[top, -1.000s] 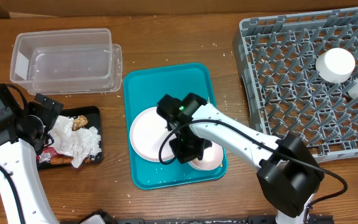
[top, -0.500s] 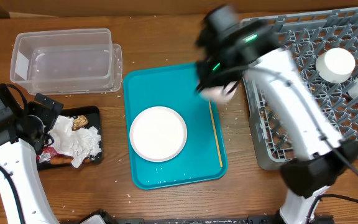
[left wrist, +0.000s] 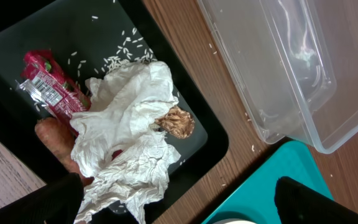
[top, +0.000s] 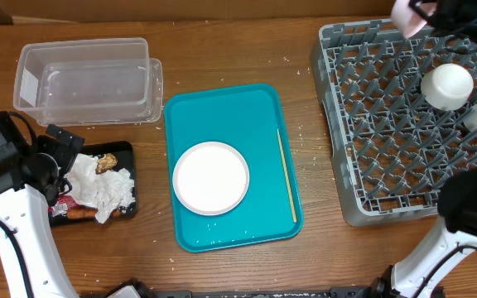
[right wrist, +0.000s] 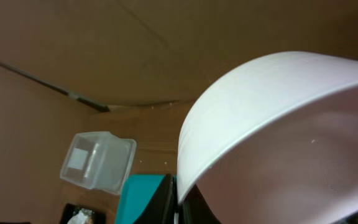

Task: Sort waste into correct bins and load items into the dishwasher
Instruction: 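Lift the pink bowl and carry it to the rack's back right, then lower the pink bowl into the rack with the right gripper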

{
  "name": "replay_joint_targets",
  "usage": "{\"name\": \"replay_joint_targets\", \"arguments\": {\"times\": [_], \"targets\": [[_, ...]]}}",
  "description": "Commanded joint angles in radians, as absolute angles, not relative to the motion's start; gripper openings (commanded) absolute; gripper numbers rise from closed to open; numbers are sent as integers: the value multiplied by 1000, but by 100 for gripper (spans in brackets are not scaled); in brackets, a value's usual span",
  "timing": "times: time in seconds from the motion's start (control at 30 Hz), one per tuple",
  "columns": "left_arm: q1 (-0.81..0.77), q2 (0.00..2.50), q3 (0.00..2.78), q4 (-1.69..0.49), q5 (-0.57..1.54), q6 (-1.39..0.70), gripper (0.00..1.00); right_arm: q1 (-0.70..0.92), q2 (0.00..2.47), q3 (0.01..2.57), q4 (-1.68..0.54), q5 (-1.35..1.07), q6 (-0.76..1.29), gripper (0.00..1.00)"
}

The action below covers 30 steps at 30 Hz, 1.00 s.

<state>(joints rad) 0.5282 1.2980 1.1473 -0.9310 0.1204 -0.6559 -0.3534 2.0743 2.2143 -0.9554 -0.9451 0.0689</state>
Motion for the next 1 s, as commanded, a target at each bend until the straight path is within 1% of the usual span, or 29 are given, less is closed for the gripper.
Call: {"name": "replay_joint_targets", "arguments": {"times": [0.0, 0.07, 0.2, 0.37, 0.57, 0.8, 0.97], "targets": [[530, 1298, 1164, -931, 121, -665, 100, -376, 2175, 2231, -881, -1184, 105, 4], [530, 1298, 1164, -931, 121, -666, 100, -378, 2224, 2231, -832, -1236, 109, 4], [530, 1298, 1164, -931, 121, -666, 100, -379, 2351, 2231, -700, -1240, 214, 4], [530, 1298, 1164, -931, 121, -666, 100, -385, 2399, 2231, -621, -1229, 275, 4], [530, 1298, 1164, -931, 121, -666, 100, -395, 2404, 2231, -661, -1116, 290, 4], [530, 1298, 1164, -931, 121, -665, 100, -426, 2404, 2231, -786, -954, 289, 4], [530, 1298, 1164, -931, 121, -666, 100, -453, 2403, 2233, -802, -950, 289, 4]]}}
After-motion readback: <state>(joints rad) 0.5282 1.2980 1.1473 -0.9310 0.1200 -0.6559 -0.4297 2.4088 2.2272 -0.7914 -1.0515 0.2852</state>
